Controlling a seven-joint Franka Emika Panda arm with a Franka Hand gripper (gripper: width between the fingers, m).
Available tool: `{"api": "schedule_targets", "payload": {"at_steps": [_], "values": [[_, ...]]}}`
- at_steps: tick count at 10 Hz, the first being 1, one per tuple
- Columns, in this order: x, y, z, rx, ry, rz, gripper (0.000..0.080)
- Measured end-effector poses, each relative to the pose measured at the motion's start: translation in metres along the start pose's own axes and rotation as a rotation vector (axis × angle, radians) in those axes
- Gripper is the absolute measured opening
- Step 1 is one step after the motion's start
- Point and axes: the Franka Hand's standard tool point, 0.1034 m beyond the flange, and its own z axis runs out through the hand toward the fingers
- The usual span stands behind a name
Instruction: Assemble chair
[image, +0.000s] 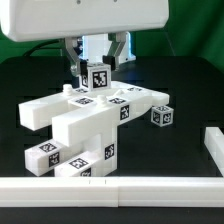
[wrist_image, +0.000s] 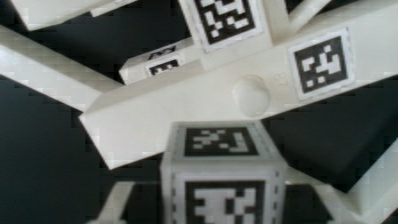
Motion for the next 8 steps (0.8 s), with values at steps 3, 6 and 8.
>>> {"api": "schedule_targets", "payload": {"at_steps": [3, 6, 8], "values": [[-0.008, -0.016, 0.004, 0.002, 0.004, 0.002, 0.0285], [-0.016, -0.018, 0.016, 0.002, -0.008, 0.003, 0.0285], [-0.017, -0.016, 0.019, -0.001, -0.009, 0.005, 0.0285]]}}
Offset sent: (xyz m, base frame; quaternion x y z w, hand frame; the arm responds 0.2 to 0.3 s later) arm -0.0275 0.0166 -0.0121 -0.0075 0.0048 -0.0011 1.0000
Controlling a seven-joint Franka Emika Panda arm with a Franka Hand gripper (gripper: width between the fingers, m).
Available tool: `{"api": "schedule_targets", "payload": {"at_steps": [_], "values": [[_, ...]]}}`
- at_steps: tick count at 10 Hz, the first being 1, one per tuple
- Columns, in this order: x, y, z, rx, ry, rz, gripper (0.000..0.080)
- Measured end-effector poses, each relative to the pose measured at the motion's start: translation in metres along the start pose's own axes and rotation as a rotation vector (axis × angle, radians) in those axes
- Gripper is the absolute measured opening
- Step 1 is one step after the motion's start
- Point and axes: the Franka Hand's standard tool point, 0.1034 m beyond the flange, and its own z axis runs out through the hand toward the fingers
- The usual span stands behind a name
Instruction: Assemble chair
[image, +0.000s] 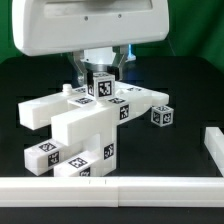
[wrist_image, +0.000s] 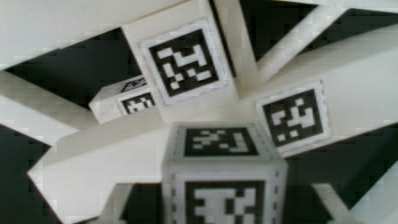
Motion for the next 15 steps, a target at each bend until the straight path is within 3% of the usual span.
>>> {"api": "schedule_targets", "payload": {"at_steps": [7, 15], "values": [[0.0027, 0.0090, 0.0027, -0.011, 0.007, 0.007, 0.0285], [0.0026, 0.0091, 0.0028, -0.011, 0.007, 0.042, 0.0285]]}}
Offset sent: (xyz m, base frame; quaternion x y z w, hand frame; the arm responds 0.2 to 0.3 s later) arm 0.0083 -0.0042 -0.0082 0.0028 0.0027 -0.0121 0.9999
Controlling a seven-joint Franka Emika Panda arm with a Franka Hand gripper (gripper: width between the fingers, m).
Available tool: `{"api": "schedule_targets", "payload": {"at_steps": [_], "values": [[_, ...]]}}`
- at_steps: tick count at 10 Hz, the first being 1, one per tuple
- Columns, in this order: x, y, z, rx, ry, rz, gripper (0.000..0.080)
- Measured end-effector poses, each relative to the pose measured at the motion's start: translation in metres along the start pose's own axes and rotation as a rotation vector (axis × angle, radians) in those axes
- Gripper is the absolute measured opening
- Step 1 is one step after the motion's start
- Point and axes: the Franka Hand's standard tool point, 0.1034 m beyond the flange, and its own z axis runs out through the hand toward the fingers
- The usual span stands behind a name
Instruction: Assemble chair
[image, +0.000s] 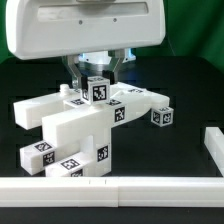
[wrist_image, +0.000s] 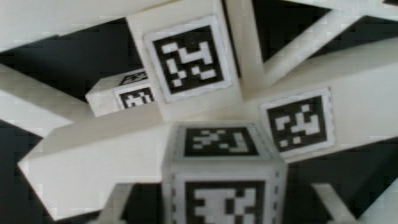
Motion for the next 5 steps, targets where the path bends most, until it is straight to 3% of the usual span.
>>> {"api": "schedule_targets", "payload": {"at_steps": [5], "values": [[0.0004, 0.0009, 0.0006, -0.001, 0.004, 0.318, 0.0285]]}}
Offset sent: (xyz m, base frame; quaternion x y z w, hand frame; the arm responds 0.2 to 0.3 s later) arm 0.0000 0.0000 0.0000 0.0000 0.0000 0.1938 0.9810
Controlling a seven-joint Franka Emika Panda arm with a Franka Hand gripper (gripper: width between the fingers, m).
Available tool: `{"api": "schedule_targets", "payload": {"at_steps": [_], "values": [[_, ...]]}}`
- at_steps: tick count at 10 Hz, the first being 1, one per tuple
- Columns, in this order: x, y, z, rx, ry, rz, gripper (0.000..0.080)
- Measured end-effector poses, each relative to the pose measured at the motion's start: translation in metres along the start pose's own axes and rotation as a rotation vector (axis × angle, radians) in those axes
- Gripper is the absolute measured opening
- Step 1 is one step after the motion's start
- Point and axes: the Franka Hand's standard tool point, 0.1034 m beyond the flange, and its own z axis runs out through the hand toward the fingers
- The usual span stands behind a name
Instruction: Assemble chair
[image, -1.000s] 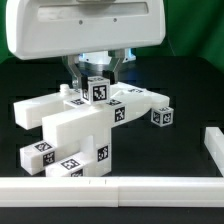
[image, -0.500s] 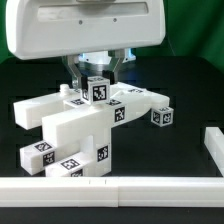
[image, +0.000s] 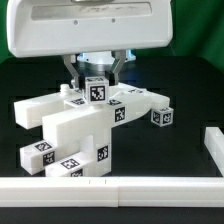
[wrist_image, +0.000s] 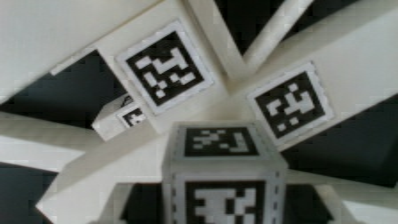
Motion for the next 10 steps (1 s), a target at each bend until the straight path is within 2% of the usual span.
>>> {"api": "schedule_targets", "payload": {"at_steps": [10], "values": [[0.0024, 0.0014, 0.0009, 0.000, 0.014, 0.706, 0.0285]]}}
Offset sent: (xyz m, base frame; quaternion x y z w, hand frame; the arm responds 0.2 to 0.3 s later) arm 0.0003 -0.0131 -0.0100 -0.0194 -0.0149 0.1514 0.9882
